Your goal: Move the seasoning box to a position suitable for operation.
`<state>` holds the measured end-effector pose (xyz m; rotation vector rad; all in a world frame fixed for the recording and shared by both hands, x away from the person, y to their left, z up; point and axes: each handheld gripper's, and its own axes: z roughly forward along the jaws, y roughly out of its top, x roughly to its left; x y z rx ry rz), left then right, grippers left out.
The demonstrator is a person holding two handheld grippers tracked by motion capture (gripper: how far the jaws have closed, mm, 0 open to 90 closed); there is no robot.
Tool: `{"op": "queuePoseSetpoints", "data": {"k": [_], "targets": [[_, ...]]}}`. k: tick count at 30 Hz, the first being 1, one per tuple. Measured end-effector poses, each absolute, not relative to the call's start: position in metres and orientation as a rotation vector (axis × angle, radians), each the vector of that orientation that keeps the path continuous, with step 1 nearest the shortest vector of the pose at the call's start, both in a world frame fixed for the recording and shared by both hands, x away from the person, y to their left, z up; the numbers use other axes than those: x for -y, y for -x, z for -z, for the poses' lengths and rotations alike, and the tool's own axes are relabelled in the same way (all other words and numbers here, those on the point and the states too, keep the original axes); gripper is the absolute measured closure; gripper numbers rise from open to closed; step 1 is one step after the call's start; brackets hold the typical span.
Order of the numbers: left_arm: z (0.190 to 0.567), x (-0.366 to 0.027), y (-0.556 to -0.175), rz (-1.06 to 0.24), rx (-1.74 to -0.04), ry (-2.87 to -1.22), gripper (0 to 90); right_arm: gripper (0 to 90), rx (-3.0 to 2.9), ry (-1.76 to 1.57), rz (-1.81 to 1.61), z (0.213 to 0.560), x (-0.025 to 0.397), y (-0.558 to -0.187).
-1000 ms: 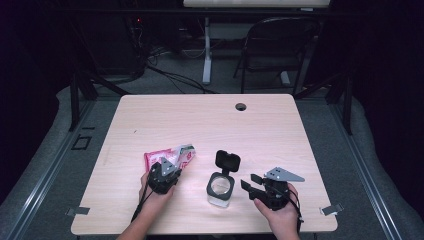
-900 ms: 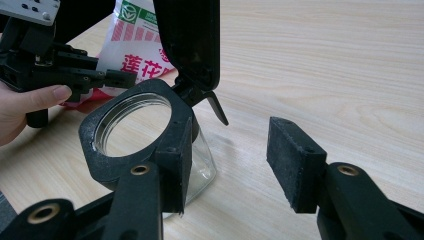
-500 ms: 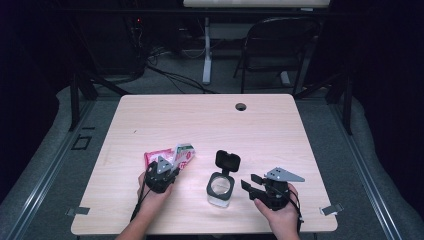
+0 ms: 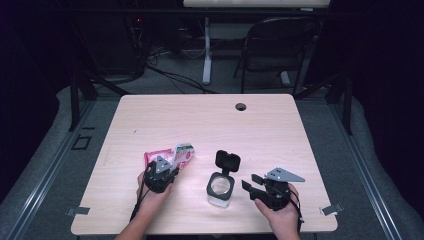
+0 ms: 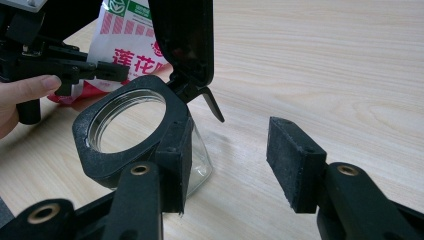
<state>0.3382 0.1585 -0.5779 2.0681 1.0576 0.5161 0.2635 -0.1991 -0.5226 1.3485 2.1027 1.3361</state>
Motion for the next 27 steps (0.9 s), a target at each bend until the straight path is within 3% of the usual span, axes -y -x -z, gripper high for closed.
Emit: {"op": "queuePoseSetpoints", "data": {"k": [27], "targets": [[0.541,-0.185,-0.320,-0.574,-1.065,-1.989,90.0,53.0,-2.113,-1.324,-1.356,0.520,0.196,-0.272]]}}
